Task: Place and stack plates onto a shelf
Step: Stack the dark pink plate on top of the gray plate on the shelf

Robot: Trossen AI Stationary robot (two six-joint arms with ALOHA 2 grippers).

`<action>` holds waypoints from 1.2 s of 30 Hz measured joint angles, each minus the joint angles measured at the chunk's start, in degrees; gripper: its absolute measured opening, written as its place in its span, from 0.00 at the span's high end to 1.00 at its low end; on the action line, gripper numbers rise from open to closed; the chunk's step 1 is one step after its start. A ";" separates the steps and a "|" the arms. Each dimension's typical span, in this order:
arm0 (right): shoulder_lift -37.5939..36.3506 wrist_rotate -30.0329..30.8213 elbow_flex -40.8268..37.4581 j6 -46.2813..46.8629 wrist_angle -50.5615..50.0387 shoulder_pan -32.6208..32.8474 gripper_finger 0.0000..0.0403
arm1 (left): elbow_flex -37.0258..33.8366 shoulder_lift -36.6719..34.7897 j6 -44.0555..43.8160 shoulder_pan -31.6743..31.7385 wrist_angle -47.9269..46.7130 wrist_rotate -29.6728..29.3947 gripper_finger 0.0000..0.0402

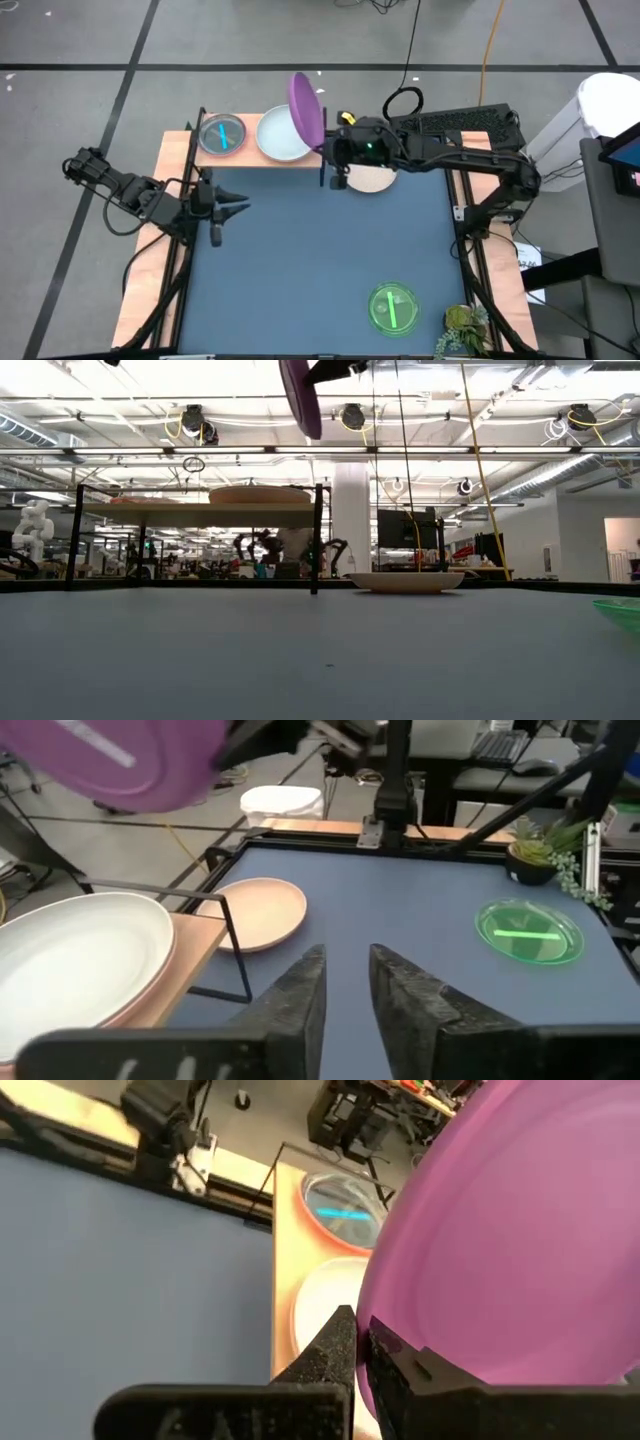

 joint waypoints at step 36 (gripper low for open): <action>22.15 4.25 18.75 0.01 -14.56 -4.75 0.99 | 0.00 0.08 -4.32 0.02 -6.00 0.28 0.82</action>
